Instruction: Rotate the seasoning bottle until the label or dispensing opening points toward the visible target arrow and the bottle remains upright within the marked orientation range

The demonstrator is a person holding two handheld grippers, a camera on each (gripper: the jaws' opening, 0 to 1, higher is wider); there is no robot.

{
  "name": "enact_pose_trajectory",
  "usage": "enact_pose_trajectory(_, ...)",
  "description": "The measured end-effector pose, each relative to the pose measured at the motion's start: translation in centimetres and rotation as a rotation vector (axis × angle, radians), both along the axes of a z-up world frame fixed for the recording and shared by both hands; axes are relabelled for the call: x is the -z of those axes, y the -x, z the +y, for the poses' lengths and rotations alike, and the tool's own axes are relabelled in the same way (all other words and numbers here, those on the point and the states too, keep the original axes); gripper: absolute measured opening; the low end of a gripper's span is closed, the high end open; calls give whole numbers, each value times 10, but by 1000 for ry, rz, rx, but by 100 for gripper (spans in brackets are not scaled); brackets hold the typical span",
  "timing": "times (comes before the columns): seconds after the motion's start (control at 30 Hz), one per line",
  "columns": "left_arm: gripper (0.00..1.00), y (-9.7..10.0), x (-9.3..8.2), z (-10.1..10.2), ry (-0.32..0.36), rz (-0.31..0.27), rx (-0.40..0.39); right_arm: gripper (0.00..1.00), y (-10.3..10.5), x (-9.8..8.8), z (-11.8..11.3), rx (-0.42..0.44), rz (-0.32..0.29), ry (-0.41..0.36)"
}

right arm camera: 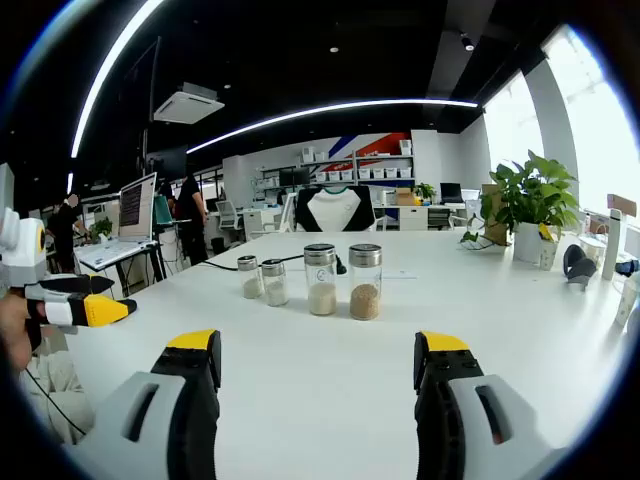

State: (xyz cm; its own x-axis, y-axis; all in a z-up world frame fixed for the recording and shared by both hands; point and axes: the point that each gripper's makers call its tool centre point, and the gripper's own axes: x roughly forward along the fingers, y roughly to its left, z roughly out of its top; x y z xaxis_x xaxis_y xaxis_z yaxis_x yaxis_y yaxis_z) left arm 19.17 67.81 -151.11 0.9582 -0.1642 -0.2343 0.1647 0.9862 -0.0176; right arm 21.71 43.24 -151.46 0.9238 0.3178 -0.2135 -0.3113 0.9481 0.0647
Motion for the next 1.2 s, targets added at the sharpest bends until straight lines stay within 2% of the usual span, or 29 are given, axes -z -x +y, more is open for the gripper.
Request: enact_pose_trajectory(1.2,88,2,8,0,6,17,6,77,4,3,0,-14,13,1)
